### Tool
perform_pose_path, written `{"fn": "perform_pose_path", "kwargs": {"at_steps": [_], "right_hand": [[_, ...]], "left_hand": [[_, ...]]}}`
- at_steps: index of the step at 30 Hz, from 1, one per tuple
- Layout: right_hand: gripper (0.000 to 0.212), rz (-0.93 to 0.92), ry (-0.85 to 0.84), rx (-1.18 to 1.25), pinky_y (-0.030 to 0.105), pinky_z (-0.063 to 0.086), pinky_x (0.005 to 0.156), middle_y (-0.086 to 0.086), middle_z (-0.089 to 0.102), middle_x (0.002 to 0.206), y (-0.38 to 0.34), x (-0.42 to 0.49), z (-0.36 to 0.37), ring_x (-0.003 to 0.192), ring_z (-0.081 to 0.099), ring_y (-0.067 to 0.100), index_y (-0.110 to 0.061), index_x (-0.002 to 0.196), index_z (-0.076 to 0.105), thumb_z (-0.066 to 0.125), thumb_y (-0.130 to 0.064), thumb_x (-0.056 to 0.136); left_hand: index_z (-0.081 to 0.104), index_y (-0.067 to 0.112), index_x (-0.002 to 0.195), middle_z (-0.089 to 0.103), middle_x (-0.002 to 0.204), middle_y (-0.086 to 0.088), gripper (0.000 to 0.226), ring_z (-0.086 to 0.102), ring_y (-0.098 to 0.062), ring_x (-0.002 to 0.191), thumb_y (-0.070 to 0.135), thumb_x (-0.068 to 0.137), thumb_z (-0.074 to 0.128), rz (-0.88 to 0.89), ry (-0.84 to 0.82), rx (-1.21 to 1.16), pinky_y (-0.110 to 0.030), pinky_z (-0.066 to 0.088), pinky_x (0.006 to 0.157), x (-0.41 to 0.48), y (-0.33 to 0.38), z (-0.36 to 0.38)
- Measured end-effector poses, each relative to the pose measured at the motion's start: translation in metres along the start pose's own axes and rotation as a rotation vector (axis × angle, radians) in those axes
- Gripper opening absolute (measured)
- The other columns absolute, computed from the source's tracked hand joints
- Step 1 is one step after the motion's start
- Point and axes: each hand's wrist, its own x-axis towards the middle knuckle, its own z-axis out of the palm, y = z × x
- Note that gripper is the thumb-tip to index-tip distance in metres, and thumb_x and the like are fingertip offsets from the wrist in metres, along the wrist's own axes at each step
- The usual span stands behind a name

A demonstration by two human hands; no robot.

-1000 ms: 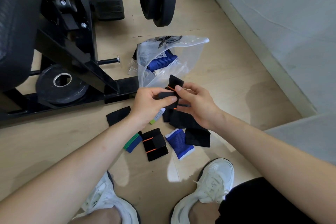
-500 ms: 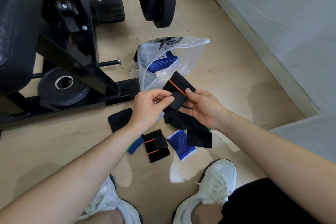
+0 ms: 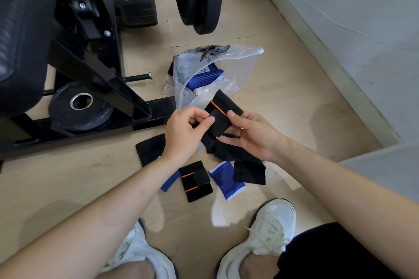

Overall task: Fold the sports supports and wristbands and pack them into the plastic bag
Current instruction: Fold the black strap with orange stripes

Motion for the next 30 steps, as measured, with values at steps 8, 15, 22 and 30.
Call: {"fn": "perform_pose_path", "kwargs": {"at_steps": [8,15,22,30], "right_hand": [[0.039,-0.078,0.002,-0.109,0.047,0.053,0.098,0.017,0.069,0.118,0.005,0.003,-0.002,0.110,0.067,0.032,-0.002,0.127,0.061,0.067,0.000,0.088],[0.038,-0.189,0.113,-0.218,0.056,0.055,0.091,0.023,0.070,0.109,0.010,0.005,-0.007,0.104,0.068,0.042,0.002,0.120,0.057,0.069,0.008,0.085],[0.043,-0.259,0.108,-0.286,0.050,0.059,0.083,0.021,0.072,0.110,0.037,0.008,-0.007,0.102,0.070,0.037,-0.006,0.128,0.057,0.067,0.006,0.088],[0.019,0.025,0.166,-0.686,0.028,0.047,0.059,-0.007,0.034,0.055,0.080,0.011,-0.066,0.053,0.040,0.011,-0.009,0.083,0.055,0.069,0.002,0.087]], "left_hand": [[0.068,0.033,0.095,0.053,0.108,0.013,0.021,0.047,-0.008,0.112,0.038,0.080,0.081,0.007,-0.047,0.023,-0.014,0.037,0.089,0.004,-0.010,-0.001],[0.058,0.020,0.133,0.075,0.107,-0.002,0.064,0.074,-0.015,0.097,0.012,0.076,0.087,-0.260,-0.340,-0.284,-0.034,0.061,0.083,0.008,-0.006,-0.005],[0.068,0.013,0.112,0.077,0.099,-0.005,0.026,0.075,-0.019,0.090,0.017,0.088,0.077,-0.409,-0.195,-0.402,-0.028,0.060,0.068,-0.007,-0.015,0.011],[0.072,0.026,0.105,0.074,0.091,0.009,0.017,0.069,-0.012,0.089,0.035,0.091,0.071,-0.311,-0.445,0.262,-0.036,0.057,0.084,-0.046,-0.109,0.008]]}}
